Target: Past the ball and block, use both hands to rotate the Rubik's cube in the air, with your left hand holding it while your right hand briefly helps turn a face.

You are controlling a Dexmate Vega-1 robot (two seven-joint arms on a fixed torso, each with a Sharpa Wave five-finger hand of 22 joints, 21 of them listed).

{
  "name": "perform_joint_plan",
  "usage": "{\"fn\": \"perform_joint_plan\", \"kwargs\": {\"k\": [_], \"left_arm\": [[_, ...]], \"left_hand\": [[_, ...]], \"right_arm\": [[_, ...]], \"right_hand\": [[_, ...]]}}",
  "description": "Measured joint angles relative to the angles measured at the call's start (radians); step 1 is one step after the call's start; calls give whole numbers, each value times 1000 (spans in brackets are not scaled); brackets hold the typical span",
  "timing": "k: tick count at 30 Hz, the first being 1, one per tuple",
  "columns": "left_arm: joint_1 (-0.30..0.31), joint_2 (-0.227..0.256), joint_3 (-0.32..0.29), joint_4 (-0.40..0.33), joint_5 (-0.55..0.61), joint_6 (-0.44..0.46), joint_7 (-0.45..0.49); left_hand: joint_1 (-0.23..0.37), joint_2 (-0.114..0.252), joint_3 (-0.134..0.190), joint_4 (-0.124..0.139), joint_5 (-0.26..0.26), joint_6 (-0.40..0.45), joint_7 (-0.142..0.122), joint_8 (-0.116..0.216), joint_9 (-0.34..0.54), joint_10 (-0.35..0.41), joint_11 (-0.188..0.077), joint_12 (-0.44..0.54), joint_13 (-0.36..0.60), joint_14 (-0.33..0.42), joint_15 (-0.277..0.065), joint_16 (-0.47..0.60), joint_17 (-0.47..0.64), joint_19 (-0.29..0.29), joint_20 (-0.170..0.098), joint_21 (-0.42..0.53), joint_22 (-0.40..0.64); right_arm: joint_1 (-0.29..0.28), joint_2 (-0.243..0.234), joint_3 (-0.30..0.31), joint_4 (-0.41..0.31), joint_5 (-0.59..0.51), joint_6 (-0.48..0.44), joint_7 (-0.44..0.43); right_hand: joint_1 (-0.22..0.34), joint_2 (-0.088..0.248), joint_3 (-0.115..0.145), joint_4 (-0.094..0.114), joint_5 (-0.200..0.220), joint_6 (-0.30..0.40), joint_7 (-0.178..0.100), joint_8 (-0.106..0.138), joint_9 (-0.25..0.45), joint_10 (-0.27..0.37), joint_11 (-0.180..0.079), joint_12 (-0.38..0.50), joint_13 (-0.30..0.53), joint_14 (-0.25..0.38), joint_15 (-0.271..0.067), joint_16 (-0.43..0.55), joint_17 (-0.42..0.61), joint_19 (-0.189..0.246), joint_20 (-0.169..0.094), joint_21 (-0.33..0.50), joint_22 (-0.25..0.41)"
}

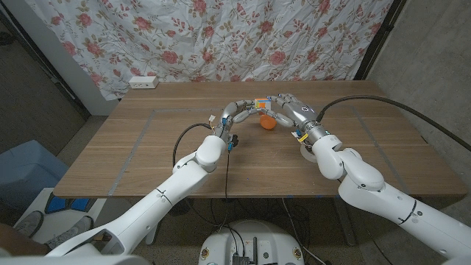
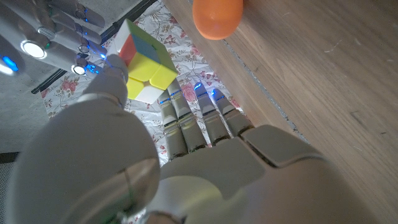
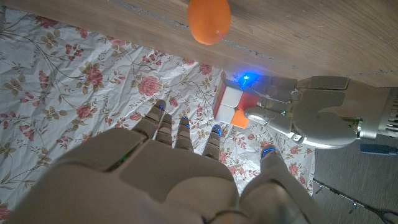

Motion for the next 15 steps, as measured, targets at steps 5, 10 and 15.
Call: {"fn": "perform_joint_plan", "kwargs": {"k": [5, 10, 15], "left_arm": [[-4, -4, 1, 6, -1, 0, 0], [-8, -6, 2, 13, -2, -1, -1], [-13, -9, 4, 19, -4, -2, -2]], "left_hand": [[0, 0, -1, 0, 0, 0, 0, 0, 0, 0, 0, -3, 0, 0, 0, 0, 0, 0, 0, 0, 0], [0, 0, -1, -1, 0, 0, 0, 0, 1, 0, 0, -5, 0, 0, 0, 0, 0, -4, 4, 0, 0], [8, 7, -7, 1, -3, 0, 0, -1, 1, 0, 0, -7, 0, 0, 0, 0, 0, -4, 4, 0, 0]], "right_arm": [[3, 0, -1, 3, -1, 2, 7], [3, 0, -1, 6, -3, 2, 11], [4, 1, -2, 7, -6, 0, 15]], "right_hand": [[0, 0, 0, 0, 0, 9, 2, 0, 0, -4, -4, 0, 0, 0, 0, 0, 0, 0, 0, 0, 0], [0, 0, 0, 0, 0, 18, 4, 0, 0, -5, -5, 0, 0, 0, 0, 0, 0, 0, 0, 0, 0], [0, 0, 0, 0, 8, 18, 4, 0, 0, -5, -5, 0, 0, 0, 0, 0, 0, 0, 0, 0, 0]]}}
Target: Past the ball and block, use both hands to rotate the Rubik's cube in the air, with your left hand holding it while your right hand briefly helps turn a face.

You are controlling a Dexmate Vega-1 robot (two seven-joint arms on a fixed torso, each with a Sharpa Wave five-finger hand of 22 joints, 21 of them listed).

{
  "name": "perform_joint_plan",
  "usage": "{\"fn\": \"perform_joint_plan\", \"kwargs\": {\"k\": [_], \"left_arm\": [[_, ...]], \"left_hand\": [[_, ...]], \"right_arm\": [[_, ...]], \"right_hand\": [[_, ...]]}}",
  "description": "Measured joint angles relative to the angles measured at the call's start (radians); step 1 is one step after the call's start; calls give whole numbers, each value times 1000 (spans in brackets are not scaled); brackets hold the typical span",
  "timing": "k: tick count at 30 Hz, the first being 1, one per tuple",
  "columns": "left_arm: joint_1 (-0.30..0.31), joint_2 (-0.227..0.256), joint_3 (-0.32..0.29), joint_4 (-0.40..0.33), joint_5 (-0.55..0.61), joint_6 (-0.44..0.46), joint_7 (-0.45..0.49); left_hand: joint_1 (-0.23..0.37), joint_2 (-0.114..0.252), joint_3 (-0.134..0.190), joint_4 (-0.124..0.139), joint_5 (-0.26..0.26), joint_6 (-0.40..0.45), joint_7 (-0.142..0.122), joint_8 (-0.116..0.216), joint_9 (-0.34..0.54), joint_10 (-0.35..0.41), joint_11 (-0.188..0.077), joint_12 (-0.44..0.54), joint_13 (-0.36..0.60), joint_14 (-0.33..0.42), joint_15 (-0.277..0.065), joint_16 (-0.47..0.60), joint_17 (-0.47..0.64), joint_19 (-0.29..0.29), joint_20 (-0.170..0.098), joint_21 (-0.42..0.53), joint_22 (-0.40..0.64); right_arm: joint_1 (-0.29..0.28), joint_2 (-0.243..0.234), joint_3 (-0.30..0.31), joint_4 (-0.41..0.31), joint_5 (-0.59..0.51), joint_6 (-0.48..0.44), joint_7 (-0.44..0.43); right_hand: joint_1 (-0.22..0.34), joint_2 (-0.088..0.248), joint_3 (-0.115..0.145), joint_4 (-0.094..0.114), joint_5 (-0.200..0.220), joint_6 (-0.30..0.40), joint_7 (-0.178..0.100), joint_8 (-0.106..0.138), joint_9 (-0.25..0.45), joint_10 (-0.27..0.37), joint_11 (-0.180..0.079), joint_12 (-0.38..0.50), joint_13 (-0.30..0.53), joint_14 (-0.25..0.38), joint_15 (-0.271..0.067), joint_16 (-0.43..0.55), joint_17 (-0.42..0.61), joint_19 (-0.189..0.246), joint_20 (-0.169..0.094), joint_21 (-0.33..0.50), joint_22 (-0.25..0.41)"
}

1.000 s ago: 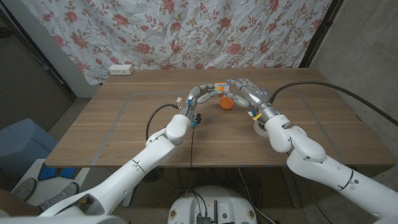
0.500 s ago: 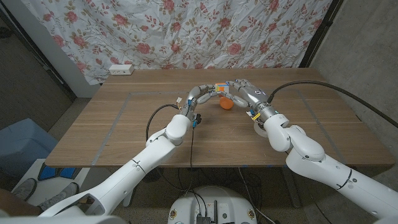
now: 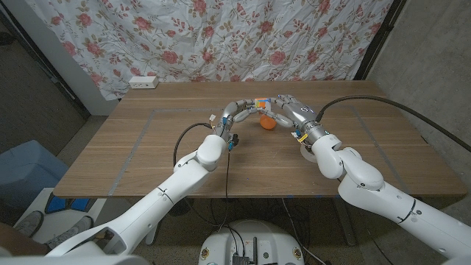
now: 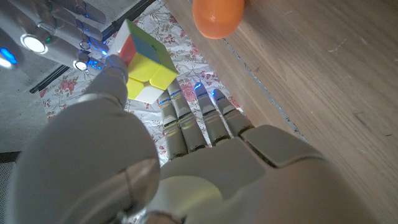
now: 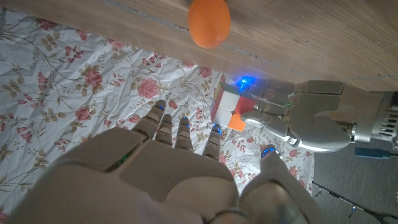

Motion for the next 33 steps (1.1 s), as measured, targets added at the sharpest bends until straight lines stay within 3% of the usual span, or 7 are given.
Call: {"fn": "perform_joint_plan", "kwargs": {"k": [33], "left_arm": [[8, -9, -1, 5, -2, -14, 15]], "left_hand": [[-1, 1, -3, -3, 3, 11, 11, -3, 1, 5, 5, 3, 2, 8, 0, 0, 0, 0, 0, 0, 0]], "right_arm": [[-5, -8, -2, -15, -7, -6, 20]], "right_hand": [[0, 0, -2, 2, 0, 53, -1, 3, 0, 0, -7, 0, 0, 0, 0, 0, 0, -7, -7, 0, 0]]}}
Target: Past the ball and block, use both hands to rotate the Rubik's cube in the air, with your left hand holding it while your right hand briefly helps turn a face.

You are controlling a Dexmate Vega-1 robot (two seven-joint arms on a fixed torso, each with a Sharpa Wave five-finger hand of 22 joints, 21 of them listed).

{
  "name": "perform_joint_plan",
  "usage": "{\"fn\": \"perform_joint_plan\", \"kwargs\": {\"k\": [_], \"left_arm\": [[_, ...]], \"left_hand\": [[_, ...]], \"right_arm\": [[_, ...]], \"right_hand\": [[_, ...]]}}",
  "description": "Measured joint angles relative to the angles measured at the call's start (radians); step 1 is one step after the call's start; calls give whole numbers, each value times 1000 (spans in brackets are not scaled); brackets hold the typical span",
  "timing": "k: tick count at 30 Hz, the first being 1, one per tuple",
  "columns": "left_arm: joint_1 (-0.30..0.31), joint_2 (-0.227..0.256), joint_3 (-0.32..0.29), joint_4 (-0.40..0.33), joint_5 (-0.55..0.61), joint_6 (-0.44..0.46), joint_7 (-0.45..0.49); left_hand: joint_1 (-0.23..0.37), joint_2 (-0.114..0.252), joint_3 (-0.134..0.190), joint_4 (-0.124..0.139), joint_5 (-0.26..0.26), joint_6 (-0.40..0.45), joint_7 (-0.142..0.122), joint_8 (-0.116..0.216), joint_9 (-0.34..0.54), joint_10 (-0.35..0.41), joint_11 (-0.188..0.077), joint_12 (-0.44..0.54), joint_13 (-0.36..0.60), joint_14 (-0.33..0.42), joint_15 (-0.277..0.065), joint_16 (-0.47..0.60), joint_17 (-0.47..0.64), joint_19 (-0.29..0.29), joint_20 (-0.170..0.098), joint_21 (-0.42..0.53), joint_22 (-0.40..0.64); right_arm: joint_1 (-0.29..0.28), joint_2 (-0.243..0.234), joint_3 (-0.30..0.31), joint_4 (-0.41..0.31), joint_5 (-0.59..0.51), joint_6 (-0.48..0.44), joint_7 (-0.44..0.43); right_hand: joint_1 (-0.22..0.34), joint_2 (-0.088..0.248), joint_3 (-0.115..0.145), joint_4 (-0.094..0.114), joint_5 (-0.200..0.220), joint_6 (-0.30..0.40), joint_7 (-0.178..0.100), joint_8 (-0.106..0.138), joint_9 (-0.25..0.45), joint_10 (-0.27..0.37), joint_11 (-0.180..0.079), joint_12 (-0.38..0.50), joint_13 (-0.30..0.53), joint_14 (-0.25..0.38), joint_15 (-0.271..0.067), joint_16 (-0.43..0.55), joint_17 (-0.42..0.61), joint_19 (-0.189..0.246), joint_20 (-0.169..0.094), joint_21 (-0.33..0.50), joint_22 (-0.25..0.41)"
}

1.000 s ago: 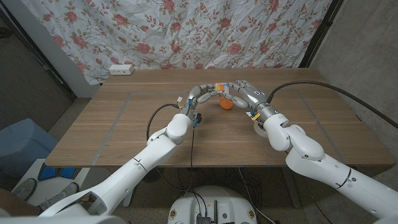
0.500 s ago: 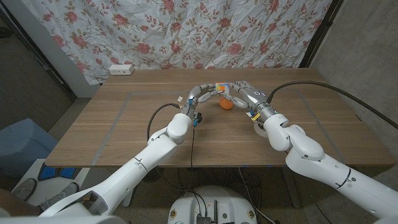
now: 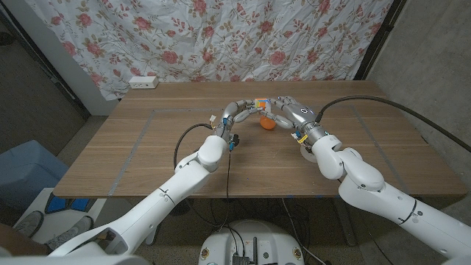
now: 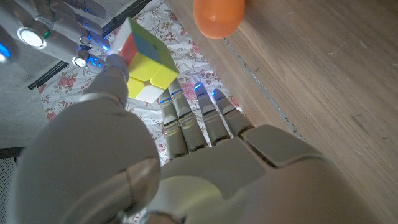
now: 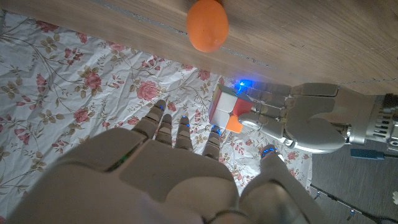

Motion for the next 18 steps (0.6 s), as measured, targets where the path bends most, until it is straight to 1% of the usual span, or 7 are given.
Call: {"fn": "perform_joint_plan", "kwargs": {"k": [4, 7, 10, 13, 14, 18], "left_arm": [[2, 0, -1, -2, 0, -1, 2], [4, 0, -1, -3, 0, -1, 4], [5, -1, -2, -4, 0, -1, 4], [6, -1, -2, -4, -1, -1, 6], [6, -1, -2, -4, -1, -1, 6], [6, -2, -3, -4, -1, -3, 7]], "left_hand": [[-1, 1, 0, 0, 0, 0, 0, 0, 4, 3, 3, -2, 0, 0, 0, 0, 0, 0, 0, 0, 0], [-1, 1, 0, 0, 0, 0, 0, 0, 4, 3, 3, -3, 1, 3, -3, 0, 0, 0, 0, 0, 0], [-1, 1, 0, 0, 0, 0, 0, 0, 4, 3, 3, -3, 1, 3, -3, 0, 0, 0, 0, 0, 0], [-3, 3, -1, -1, 0, 2, 2, 0, 4, 3, 3, -3, 1, 3, -3, 0, 0, 0, 0, 0, 0], [-3, 3, -1, -1, 0, 2, 2, 0, 4, 3, 3, -3, 1, 3, -3, 0, 0, 0, 0, 0, 0], [-3, 3, -1, -1, 0, 8, -3, -1, 4, 3, 3, -1, 1, 3, -3, 0, 0, 0, 0, 0, 0]], "right_arm": [[-1, -2, 2, -3, 0, 0, 5], [-1, -3, 2, -5, -1, 0, 9], [-1, -3, 2, -5, -1, 2, 14], [0, -4, 2, -5, -1, 3, 16], [0, -4, 3, -8, -1, 5, 17], [0, -5, 3, -9, -1, 9, 18]], "right_hand": [[0, 0, -2, 2, 0, 6, 3, 4, 0, -4, -4, 0, 0, 0, 0, 0, 0, 0, 0, 0, 0], [0, 0, -2, 2, 0, 12, -2, 4, 0, -4, -4, 0, 0, 0, 0, 0, 0, 0, 0, 0, 0], [0, 0, -2, 2, 0, 17, 3, 4, 0, -4, -4, 0, 0, -2, -2, 0, 0, 0, 0, 0, 0], [0, 0, -2, 3, 0, 21, -1, 4, 0, -4, -4, 0, 0, -2, -2, 0, 0, 0, 0, 0, 0], [0, 0, 1, 5, 0, 25, 3, 4, 0, -6, -6, 0, 0, -2, -2, 0, 0, 0, 0, 0, 0], [0, 0, 2, 7, 0, 35, 3, 8, 2, -9, -9, 0, 0, -2, -2, 0, 0, 0, 0, 0, 0]]}}
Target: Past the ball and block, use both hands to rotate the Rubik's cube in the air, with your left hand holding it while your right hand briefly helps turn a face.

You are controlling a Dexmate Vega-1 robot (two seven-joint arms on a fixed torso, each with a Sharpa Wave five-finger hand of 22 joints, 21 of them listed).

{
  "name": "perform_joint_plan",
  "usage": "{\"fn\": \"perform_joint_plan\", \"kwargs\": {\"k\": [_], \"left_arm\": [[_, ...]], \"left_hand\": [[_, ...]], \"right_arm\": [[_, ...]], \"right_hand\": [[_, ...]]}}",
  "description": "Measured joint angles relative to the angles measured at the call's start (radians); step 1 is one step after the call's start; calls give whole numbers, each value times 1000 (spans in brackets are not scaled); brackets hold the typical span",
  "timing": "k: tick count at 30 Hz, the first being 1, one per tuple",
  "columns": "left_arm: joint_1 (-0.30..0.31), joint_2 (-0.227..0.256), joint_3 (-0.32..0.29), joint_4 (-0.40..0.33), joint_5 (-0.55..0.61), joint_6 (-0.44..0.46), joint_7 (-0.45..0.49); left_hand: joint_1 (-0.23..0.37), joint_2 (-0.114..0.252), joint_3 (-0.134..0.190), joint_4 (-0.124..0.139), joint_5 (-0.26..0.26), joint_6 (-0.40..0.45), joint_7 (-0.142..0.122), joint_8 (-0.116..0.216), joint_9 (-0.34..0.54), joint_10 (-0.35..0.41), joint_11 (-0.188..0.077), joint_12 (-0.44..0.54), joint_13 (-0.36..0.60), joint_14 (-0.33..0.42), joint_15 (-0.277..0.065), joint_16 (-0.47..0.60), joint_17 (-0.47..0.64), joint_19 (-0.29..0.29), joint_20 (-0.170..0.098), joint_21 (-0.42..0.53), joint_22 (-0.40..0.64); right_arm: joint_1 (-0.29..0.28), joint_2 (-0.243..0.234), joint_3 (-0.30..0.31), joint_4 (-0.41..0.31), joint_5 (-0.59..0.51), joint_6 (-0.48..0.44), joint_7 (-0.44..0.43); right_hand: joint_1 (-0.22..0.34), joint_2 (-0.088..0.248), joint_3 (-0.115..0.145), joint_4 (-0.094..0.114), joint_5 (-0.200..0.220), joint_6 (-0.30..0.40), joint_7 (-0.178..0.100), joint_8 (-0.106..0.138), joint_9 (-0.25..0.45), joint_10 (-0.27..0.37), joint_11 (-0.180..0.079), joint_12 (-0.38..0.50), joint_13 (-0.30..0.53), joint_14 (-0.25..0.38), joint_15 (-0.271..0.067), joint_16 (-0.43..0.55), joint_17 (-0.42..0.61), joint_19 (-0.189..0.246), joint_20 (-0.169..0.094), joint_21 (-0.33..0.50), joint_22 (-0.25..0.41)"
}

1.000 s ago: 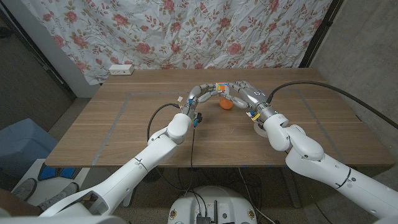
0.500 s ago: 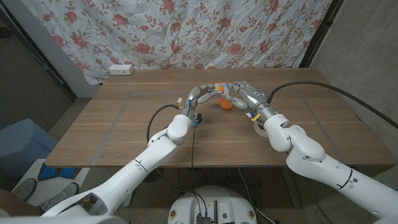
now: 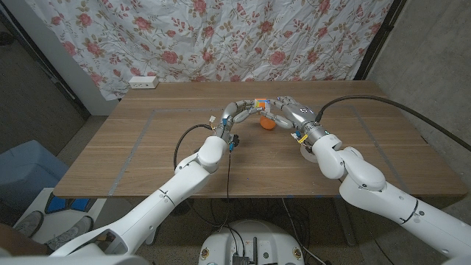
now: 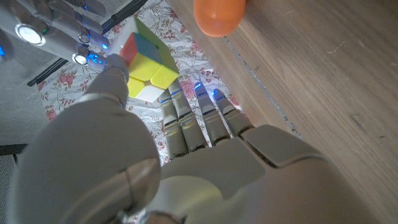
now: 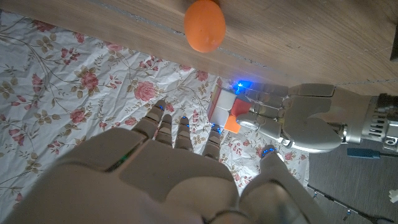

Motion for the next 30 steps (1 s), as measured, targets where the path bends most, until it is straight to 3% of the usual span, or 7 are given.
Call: {"fn": "perform_joint_plan", "kwargs": {"k": [30], "left_arm": [[-12, -16, 3, 26, -8, -9, -3]], "left_hand": [[0, 0, -7, 1, -3, 3, 4, 1, -1, 4, 4, -2, 0, 4, 4, 0, 0, 0, 0, 0, 0]], "right_arm": [[-9, -10, -1, -6, -23, 10, 20]], "right_hand": [[0, 0, 0, 0, 0, 45, -5, 0, -2, 0, -11, 0, 0, 2, -13, 0, 0, 4, -4, 0, 0]]}}
